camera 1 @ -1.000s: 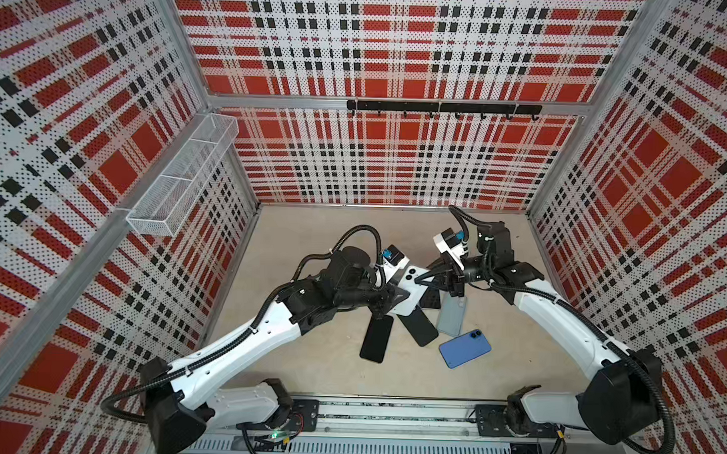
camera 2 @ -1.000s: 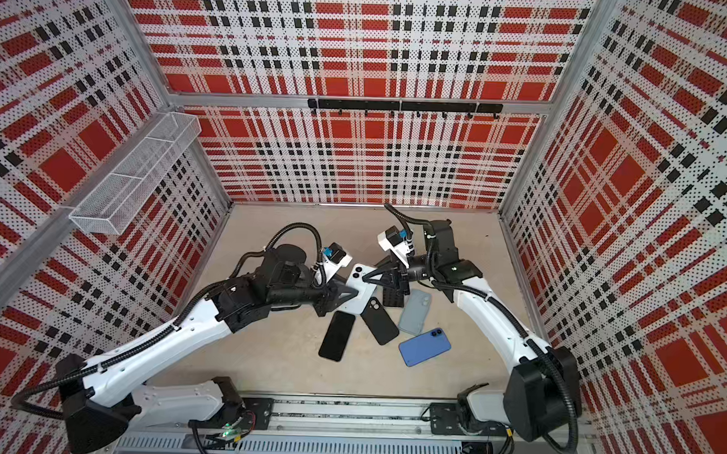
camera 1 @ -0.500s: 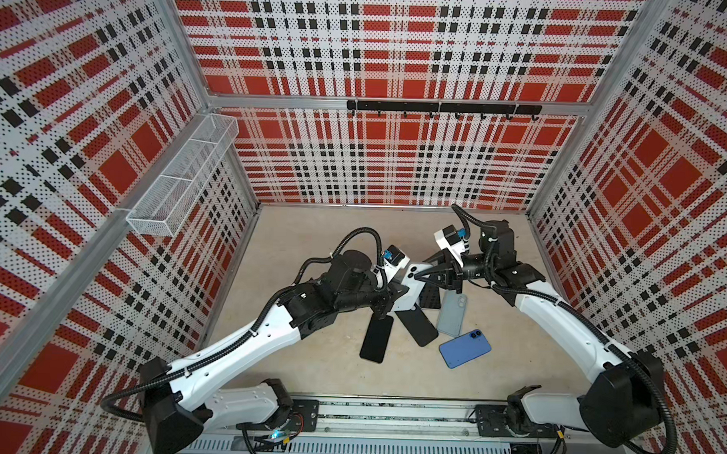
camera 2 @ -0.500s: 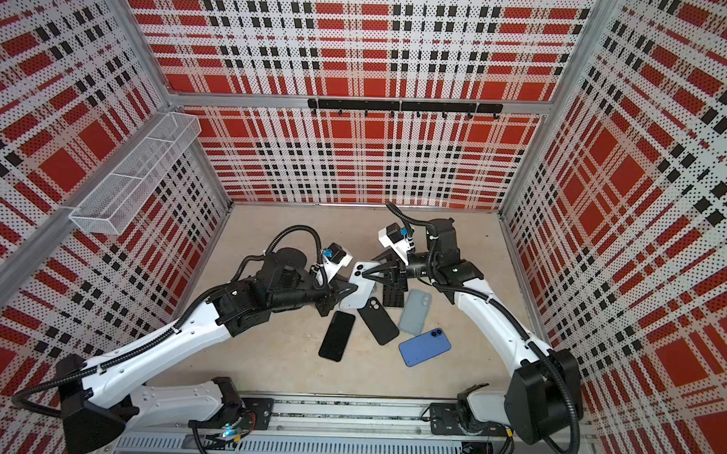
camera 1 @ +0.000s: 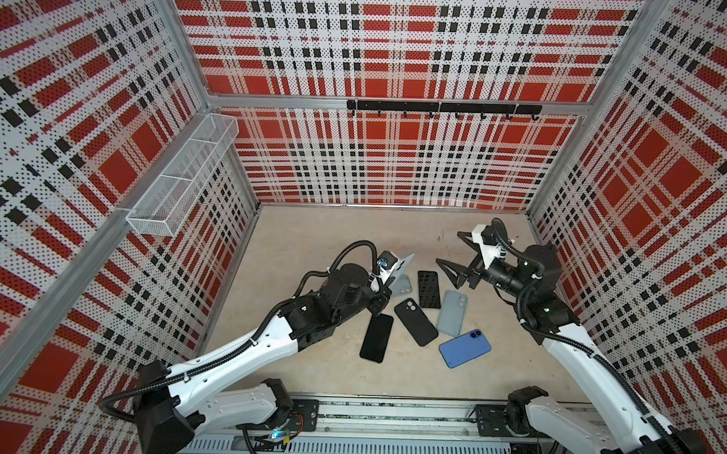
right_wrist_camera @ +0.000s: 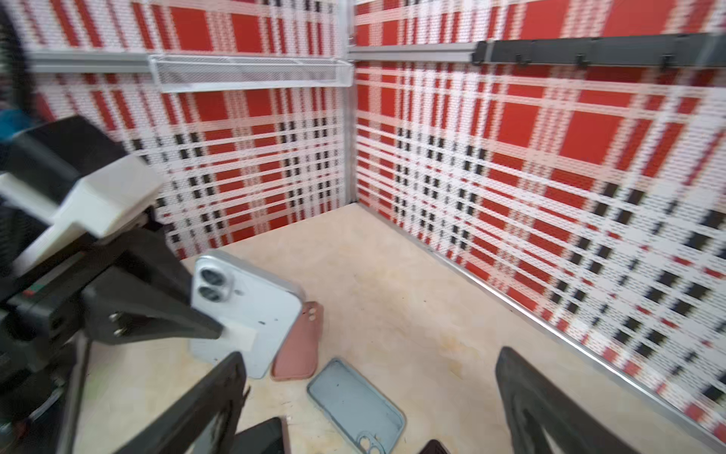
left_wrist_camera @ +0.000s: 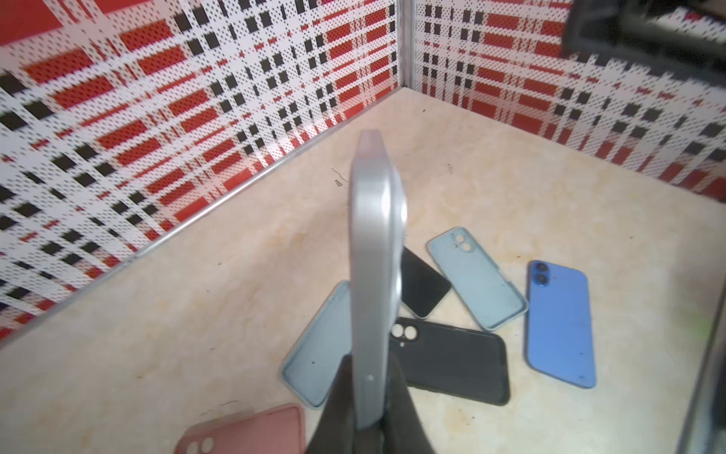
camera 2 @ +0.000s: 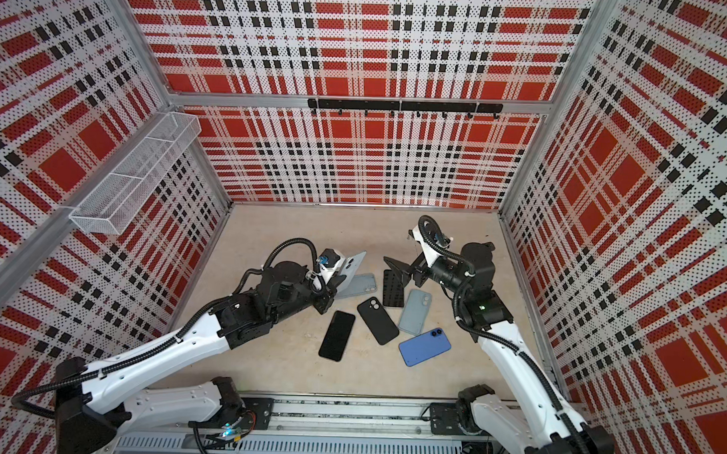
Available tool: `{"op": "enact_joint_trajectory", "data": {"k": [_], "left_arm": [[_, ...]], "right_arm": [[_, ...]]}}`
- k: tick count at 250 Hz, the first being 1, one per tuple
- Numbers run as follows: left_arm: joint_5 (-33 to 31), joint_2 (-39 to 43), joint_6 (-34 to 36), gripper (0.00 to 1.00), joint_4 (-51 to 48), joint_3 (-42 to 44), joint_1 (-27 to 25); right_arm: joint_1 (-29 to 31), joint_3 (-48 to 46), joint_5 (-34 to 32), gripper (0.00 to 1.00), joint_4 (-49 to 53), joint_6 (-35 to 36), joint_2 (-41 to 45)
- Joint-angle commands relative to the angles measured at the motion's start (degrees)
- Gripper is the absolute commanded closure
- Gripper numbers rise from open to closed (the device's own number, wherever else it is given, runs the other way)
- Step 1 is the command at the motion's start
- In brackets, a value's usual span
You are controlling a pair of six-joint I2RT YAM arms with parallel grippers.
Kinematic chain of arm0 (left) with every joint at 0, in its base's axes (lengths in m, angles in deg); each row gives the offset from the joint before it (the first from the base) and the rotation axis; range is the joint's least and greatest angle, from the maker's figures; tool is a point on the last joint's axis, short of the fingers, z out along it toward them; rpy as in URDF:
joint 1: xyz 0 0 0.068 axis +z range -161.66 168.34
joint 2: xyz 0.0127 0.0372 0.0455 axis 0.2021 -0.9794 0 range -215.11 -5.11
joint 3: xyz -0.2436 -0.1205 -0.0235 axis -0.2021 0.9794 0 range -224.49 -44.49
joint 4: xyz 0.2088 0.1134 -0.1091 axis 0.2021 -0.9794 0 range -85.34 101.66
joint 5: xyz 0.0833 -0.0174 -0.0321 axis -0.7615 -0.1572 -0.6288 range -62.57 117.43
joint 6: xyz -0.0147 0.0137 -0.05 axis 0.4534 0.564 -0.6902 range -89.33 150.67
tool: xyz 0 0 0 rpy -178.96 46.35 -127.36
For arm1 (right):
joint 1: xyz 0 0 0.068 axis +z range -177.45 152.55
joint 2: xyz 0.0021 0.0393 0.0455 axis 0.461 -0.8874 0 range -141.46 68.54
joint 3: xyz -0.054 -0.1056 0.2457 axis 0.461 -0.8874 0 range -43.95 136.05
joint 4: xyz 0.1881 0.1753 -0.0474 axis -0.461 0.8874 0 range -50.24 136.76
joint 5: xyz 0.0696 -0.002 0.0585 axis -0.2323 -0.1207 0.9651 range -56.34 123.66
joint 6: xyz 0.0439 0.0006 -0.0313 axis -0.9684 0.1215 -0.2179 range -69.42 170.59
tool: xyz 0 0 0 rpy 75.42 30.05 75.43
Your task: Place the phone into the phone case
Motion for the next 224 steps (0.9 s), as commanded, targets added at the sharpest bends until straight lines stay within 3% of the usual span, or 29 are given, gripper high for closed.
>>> {"op": "enact_joint_trajectory", "data": {"k": [1,38,64,102,165,224], "left_arm": [[-9.6,0.2,13.7,1.0,9.4,0.5,-2.5],[-18.2,-4.2,30.9,1.0,15.5,2.3,-5.9],[-25.7,-7.8,42.1,1.0,26.1,4.8,-7.6],[-28.2,-11.8,54.9,1.0,44.5,10.4,-8.7],[-30.1,-20.3,74.1,1.0,76.4,15.6,-9.9],[-29.8,-24.8,77.4,1.0,81.6,14.8,-11.4]], "right_arm": [[-1.6,4.3,-19.5,0.0,3.2,-15.2,2.3],[-7.2,16.2,-10.7,0.0,23.1,-18.4,-1.3],[-8.6,21.6,-6.3,0.0,33.8,-22.4,-4.6],[-8.6,26.2,2.5,0.03,47.3,-25.3,-8.1],[-8.5,19.0,16.7,0.15,45.7,-40.5,-8.3],[-7.4,10.3,20.4,0.23,30.9,-53.2,-6.2]]}}
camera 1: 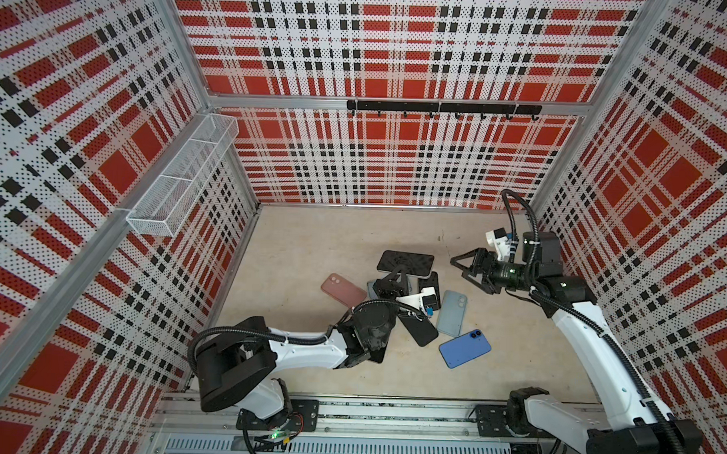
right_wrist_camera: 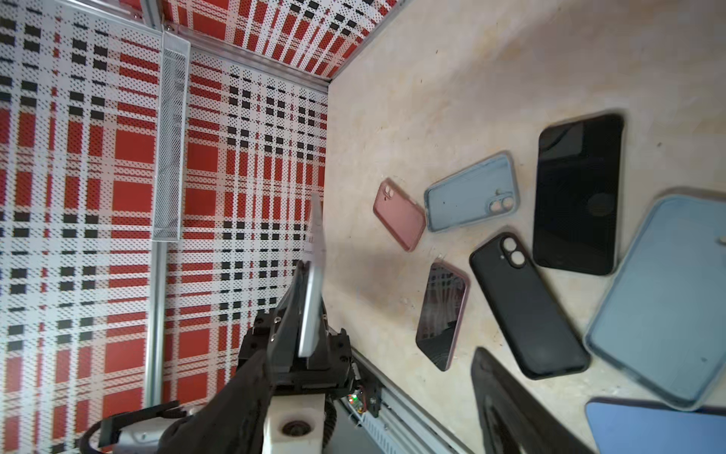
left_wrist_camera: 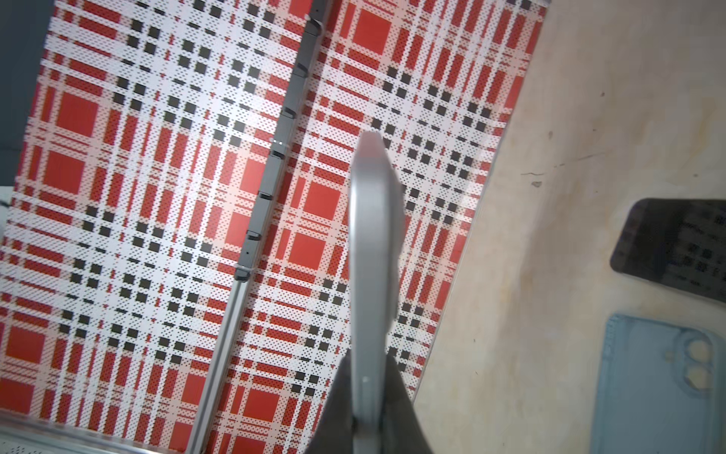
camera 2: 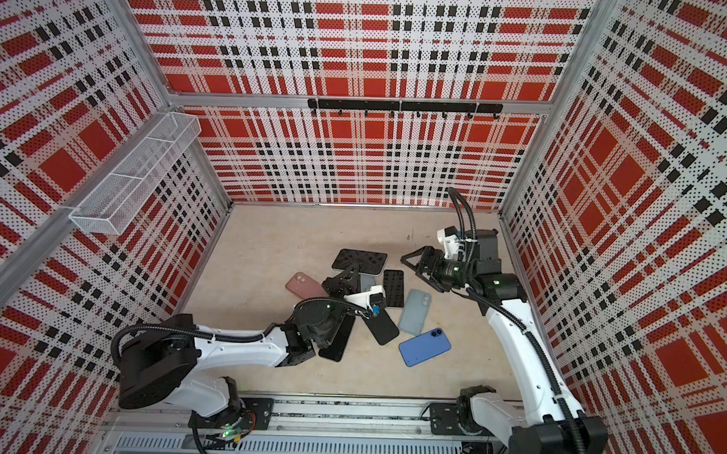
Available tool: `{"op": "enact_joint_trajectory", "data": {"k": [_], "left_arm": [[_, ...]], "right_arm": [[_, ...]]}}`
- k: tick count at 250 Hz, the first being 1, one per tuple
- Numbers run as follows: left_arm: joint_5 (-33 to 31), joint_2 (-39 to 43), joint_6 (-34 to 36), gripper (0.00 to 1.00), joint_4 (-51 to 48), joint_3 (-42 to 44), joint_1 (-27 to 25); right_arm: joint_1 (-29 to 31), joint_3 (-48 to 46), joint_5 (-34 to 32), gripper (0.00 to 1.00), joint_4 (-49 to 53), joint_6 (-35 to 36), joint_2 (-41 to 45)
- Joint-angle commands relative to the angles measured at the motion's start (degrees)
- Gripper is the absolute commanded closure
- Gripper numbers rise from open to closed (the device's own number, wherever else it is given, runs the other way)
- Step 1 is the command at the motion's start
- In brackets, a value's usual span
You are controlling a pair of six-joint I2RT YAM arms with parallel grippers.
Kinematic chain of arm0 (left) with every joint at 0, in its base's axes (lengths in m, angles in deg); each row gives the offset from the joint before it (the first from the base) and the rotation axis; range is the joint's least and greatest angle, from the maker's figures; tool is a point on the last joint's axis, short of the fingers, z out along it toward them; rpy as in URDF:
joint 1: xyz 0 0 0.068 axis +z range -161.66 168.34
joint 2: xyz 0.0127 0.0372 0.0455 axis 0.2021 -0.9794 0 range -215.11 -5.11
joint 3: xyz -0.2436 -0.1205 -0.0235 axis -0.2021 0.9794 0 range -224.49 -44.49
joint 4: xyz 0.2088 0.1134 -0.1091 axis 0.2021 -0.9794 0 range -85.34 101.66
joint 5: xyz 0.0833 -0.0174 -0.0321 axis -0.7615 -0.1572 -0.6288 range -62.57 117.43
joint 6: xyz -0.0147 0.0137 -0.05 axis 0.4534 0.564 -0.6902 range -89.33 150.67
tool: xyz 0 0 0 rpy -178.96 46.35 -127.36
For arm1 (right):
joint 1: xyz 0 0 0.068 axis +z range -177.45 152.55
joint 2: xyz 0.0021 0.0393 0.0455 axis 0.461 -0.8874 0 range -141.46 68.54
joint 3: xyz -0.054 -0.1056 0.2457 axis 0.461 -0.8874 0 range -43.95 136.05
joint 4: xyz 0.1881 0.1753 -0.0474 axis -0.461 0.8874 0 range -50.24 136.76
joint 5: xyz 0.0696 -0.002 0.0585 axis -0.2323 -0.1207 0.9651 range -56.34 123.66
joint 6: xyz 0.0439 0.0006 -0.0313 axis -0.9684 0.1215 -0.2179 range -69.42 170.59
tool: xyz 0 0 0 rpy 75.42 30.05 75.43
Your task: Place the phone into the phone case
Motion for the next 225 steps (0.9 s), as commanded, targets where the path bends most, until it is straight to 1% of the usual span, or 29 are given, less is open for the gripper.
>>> {"op": "enact_joint_trajectory", "data": {"k": [1,42,70,86,137,166,203,225], "left_arm": [[-0.3,-1.9,8.3,1.0,12.6,-0.9,-1.0],[-0.4,-5.2,11.1,1.0,15.7,-2.1,-2.0],[-0.5,-6.4,11.8,1.0,16.6,-2.6,-2.4],[-0.4,-6.4,11.6,1.0,16.6,-2.8,-2.6],[-0.3,-6.4,11.3,1.0,16.5,-2.7,-3.0],[-0.1,-5.9,10.6,1.0,15.8,-2.3,-3.1],[0.2,-5.4,9.5,1.0,14.7,-2.1,-3.3],[0.3,-5.5,9.4,1.0,14.6,-2.2,-3.3]], "right_arm": [[1.0,-2.5,4.1,0.23,-10.4,-9.3,2.2],[4.0,-5.7,3.6,0.31,-22.0,-14.8,1.7],[6.3,-4.5,1.1,0.31,-22.9,-12.6,1.8],[7.3,-4.4,0.8,0.32,-23.8,-12.4,1.3],[8.3,-5.1,0.2,0.39,-24.9,-10.1,-1.1],[8.3,-5.8,0.6,0.48,-28.4,-10.5,-2.0],[8.7,-5.7,1.4,0.65,-31.8,-10.8,-3.7],[9.2,-5.4,1.7,0.73,-32.3,-10.7,-4.9]]}}
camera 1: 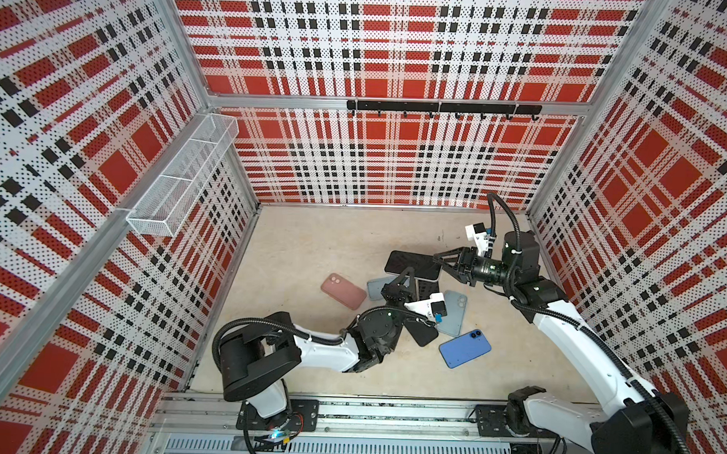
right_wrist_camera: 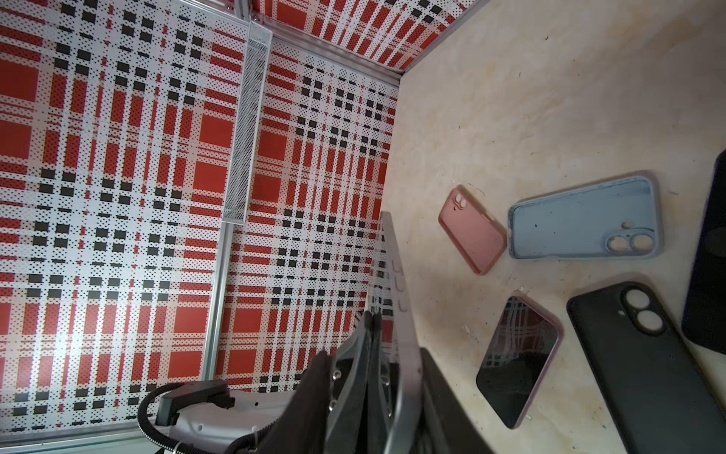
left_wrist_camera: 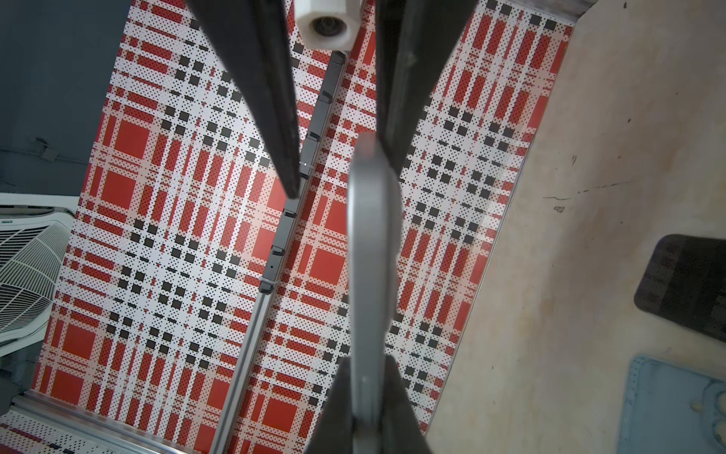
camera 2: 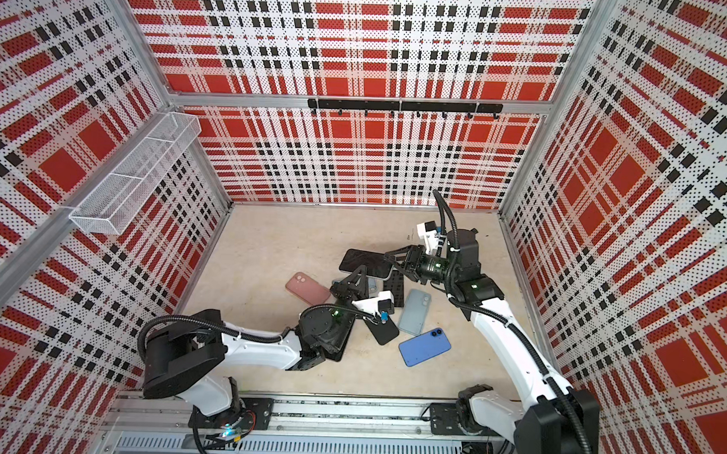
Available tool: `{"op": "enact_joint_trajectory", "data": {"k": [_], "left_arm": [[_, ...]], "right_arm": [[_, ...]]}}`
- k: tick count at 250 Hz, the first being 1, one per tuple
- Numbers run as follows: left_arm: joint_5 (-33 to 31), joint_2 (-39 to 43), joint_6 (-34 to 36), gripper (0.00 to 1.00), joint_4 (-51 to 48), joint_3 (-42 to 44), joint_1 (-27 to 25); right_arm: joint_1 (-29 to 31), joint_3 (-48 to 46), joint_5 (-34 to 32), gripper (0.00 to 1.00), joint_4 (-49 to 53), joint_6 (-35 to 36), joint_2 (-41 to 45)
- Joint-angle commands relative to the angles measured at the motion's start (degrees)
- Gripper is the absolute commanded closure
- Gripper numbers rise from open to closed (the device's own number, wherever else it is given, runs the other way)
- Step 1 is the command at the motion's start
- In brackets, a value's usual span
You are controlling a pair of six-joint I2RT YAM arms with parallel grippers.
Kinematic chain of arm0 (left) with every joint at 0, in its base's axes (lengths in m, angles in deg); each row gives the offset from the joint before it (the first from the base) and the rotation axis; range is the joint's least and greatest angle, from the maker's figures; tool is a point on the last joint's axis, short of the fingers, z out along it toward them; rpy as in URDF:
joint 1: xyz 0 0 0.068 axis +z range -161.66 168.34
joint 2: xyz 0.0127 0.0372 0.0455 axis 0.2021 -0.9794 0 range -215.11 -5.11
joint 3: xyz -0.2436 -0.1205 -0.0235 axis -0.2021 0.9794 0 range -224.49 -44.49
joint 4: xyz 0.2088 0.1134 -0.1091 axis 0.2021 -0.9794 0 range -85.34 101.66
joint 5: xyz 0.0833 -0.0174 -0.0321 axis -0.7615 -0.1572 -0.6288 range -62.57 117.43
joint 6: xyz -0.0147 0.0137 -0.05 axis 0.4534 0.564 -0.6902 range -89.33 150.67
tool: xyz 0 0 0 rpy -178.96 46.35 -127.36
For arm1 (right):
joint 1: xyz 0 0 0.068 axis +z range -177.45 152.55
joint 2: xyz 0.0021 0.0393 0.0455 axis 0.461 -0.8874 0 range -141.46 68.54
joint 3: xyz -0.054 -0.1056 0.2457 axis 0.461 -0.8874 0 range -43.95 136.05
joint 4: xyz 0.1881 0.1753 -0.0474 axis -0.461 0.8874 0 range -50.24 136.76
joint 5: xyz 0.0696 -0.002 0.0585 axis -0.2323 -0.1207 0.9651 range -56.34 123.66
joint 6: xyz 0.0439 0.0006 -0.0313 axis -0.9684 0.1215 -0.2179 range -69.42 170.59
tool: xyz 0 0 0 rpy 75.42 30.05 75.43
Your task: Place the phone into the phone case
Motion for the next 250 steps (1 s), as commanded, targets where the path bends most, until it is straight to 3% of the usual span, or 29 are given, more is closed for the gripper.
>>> {"op": "enact_joint_trajectory", "data": {"k": [1,39,91,165,182,188,201,211,216,250], "left_arm": [[2.2,1.1,3.8,1.0,2.9,-1.4,-0.5],[2.3,0.9,3.7,1.0,2.8,-1.6,-0.8],[2.2,1.1,3.4,1.0,2.9,-1.5,-0.8],[0.2,2.0,2.1,1.0,3.6,-2.0,-0.8],[-1.0,2.5,1.3,0.79,3.8,-2.0,-0.8],[-1.3,2.8,0.9,0.65,3.8,-2.0,-0.8],[-2.6,3.4,-0.3,0.22,3.9,-1.9,-0.7],[-3.8,3.7,-0.8,0.04,4.3,-1.9,-0.8],[-4.5,3.9,-0.9,0.0,4.6,-1.8,-0.7],[-7.5,5.5,-0.6,0.0,5.1,0.1,-0.8]], "right_arm": [[0.9,0.2,0.6,0.73,-5.9,0.5,-1.4],[2.0,0.4,0.8,0.78,-7.5,0.4,-2.5],[2.2,0.4,0.3,1.0,-7.9,0.8,-3.0],[1.9,2.6,-3.3,1.0,-7.7,3.1,-2.2],[1.2,4.3,-5.3,1.0,-6.7,4.4,-1.7],[0.9,4.7,-6.0,1.0,-6.5,4.6,-1.5],[-0.2,5.3,-7.7,1.0,-6.7,4.8,-0.7],[-1.2,5.3,-8.9,1.0,-7.6,4.6,0.0],[-1.7,5.3,-9.4,1.0,-8.1,4.4,0.4],[-6.1,5.4,-11.4,1.0,-9.4,4.1,2.7]]}}
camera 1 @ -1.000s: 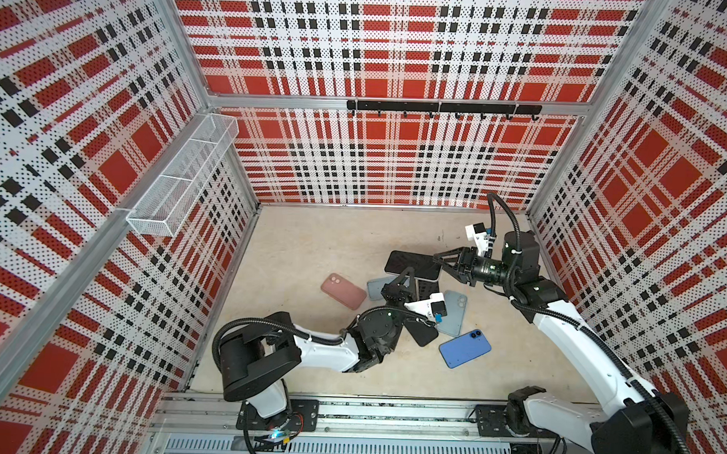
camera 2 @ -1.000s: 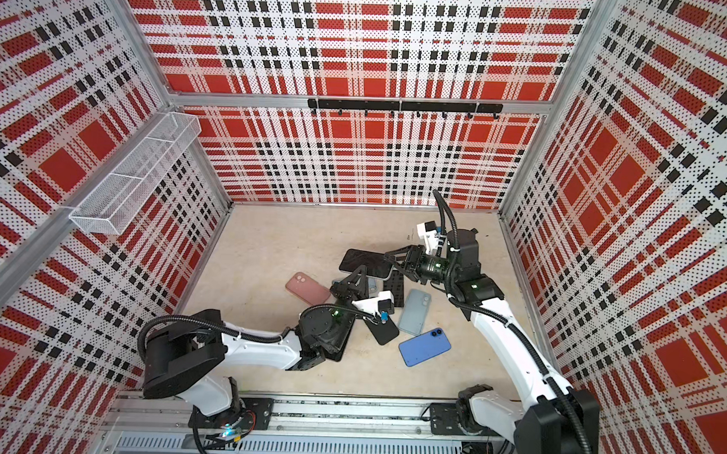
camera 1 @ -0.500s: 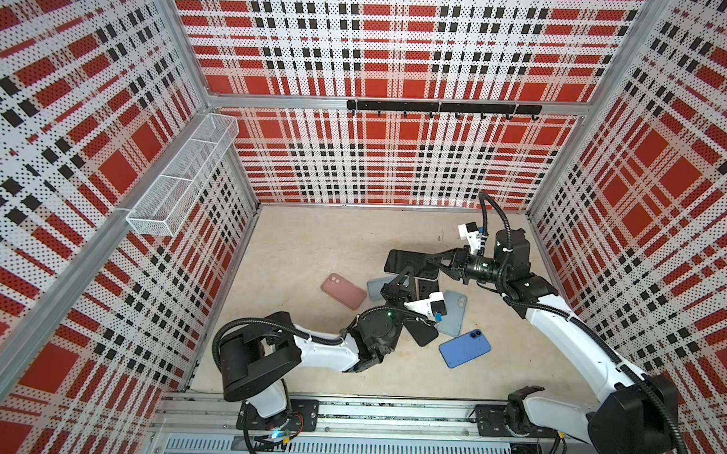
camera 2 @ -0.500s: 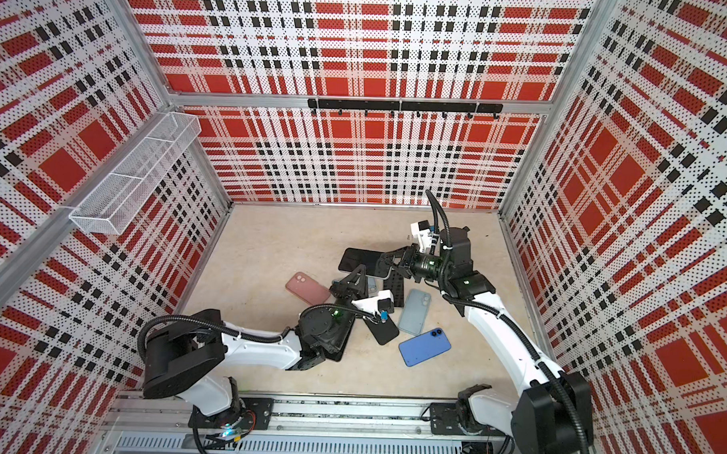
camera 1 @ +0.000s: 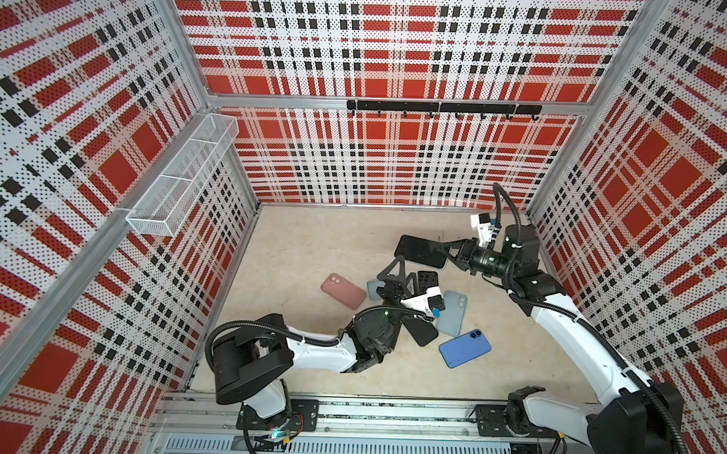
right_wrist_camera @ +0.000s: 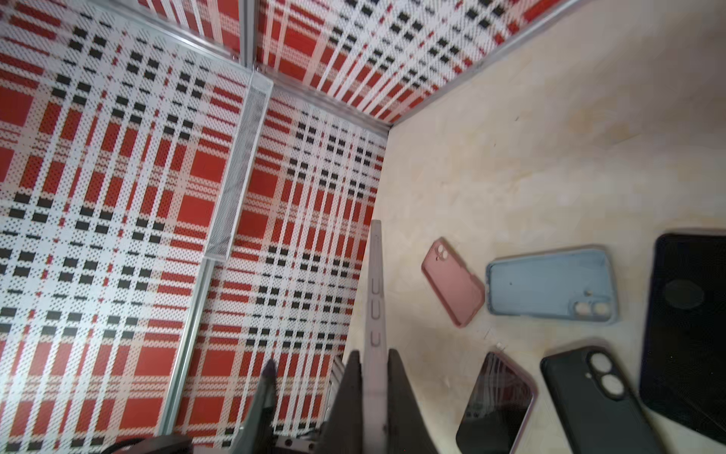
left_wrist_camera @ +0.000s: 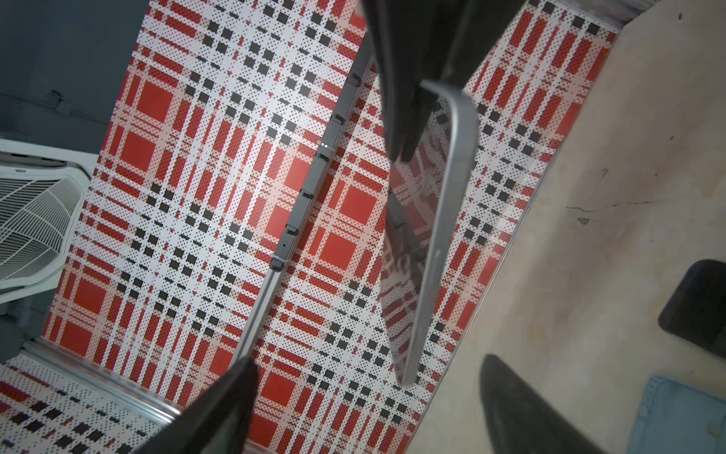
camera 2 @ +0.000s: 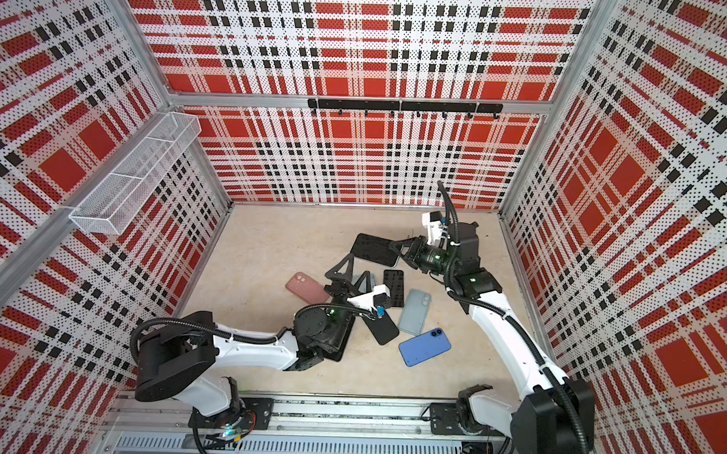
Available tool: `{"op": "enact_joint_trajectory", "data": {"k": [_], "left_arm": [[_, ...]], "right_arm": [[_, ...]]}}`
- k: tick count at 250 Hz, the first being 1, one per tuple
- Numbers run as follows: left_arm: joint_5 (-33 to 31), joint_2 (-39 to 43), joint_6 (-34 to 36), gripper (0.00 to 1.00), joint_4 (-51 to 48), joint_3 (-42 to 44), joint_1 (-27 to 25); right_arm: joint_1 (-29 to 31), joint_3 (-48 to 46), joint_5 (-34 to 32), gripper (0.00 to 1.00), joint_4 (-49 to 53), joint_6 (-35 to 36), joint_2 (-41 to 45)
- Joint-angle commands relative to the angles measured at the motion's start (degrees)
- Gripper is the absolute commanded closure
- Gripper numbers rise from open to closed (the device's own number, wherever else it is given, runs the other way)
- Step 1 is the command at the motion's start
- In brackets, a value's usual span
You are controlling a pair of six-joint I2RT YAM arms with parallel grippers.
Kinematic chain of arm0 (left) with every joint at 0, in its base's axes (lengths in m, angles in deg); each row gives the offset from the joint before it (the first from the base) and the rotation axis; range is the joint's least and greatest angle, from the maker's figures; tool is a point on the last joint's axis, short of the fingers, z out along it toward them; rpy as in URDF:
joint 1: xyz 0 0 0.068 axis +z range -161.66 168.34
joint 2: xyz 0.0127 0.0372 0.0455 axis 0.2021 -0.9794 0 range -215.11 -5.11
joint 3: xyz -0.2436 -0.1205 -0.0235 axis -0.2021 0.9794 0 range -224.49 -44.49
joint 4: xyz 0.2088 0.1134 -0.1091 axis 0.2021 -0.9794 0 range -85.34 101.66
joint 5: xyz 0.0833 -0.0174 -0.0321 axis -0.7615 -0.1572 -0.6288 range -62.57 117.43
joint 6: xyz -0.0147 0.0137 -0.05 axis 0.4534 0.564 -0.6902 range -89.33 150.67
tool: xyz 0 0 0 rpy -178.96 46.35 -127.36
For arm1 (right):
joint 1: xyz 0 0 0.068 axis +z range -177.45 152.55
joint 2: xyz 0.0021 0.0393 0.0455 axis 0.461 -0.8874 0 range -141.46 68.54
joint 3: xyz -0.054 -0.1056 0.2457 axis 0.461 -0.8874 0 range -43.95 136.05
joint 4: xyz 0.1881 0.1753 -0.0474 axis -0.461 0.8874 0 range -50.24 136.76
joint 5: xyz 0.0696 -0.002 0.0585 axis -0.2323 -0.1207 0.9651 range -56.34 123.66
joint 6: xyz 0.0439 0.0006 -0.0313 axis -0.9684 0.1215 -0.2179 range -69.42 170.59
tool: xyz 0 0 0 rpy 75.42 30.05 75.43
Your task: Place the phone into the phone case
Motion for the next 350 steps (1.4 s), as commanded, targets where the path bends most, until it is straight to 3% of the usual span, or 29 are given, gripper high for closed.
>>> {"op": "enact_joint_trajectory", "data": {"k": [1,43,72,92,110,127,140,158,174,215,266,302,350], "left_arm": [[-3.4,2.7,1.0,0.0,3.5,0.5,-0.4],[-6.4,7.5,-3.0,0.0,0.3,3.5,-0.5],[-9.7,13.1,-13.3,0.0,-10.2,3.2,0.3],[-10.2,18.6,-27.8,0.0,-27.3,1.0,1.9],[-7.1,23.8,-47.8,0.0,-50.0,-3.6,5.2],[2.9,27.5,-69.1,0.0,-72.1,-9.1,11.5],[12.6,28.7,-81.9,0.0,-83.1,-12.3,18.0],[22.0,28.8,-93.9,0.0,-90.5,-13.9,26.1],[27.9,27.9,-100.6,0.0,-94.4,-14.5,31.5],[40.1,21.0,-108.5,0.0,-101.4,-17.7,38.3],[44.4,8.9,-115.1,0.0,-110.8,-24.2,38.8],[47.7,4.9,-123.1,0.07,-107.9,-22.3,38.5],[46.0,0.9,-130.5,0.2,-104.1,-21.1,37.1]], "right_arm": [[-3.1,2.9,-3.5,1.0,-6.2,1.1,3.5],[-6.3,6.3,-3.9,1.0,0.1,6.6,3.5],[-6.3,10.6,-4.8,1.0,8.4,14.6,1.7],[-6.3,13.4,-4.4,1.0,13.8,19.2,-0.6],[-6.3,15.8,-3.3,1.0,18.2,22.9,-3.0],[-6.2,17.6,-1.7,1.0,21.5,25.7,-5.3],[-6.1,18.6,-0.5,1.0,23.6,27.7,-7.0],[-5.3,19.8,0.3,1.0,26.6,30.3,-9.4],[-3.7,20.6,0.1,1.0,29.1,32.4,-11.4],[0.3,22.2,1.3,1.0,31.3,33.3,-17.7],[2.6,26.7,2.0,1.0,33.1,33.5,-24.3],[2.6,26.5,1.9,1.0,32.2,33.2,-25.6],[2.6,24.6,2.3,1.0,30.7,34.3,-27.5]]}}
